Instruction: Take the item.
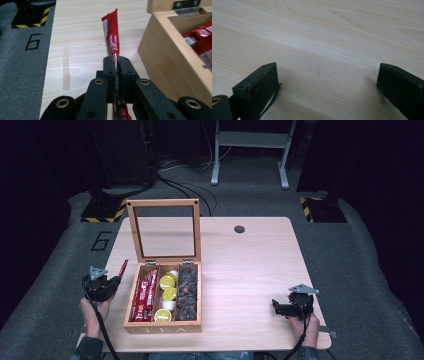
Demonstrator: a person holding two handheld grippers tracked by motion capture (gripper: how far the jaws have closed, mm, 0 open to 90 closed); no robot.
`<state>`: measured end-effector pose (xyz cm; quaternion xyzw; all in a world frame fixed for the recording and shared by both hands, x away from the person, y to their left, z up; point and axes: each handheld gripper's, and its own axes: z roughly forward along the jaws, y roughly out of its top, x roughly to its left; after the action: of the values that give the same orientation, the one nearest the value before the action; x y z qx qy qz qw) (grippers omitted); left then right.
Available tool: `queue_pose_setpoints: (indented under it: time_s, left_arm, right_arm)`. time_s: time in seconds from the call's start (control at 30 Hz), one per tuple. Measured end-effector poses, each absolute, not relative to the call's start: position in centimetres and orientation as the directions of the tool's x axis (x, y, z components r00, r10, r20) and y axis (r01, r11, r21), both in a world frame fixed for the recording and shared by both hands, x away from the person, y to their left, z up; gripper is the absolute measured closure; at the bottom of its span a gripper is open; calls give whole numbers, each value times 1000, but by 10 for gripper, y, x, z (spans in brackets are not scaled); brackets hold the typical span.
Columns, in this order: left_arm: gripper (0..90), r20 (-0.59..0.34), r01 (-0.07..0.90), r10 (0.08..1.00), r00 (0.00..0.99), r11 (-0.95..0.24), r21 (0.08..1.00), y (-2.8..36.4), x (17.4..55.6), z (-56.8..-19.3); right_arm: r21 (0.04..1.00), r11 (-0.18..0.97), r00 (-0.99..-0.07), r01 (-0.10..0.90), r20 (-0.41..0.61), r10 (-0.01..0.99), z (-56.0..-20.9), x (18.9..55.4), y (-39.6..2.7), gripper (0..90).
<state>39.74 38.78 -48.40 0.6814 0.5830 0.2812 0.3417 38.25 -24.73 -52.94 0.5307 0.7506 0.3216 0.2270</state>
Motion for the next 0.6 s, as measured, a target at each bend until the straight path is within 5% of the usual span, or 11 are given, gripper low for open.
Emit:
queue_pose_setpoints:
  time_s: [0.6]
  left_arm:
    - [845, -19, 668, 993, 115, -63, 742, 393, 419, -508]
  right_arm:
    - [724, 230, -335, 651, 1, 942, -529, 382, -247, 33]
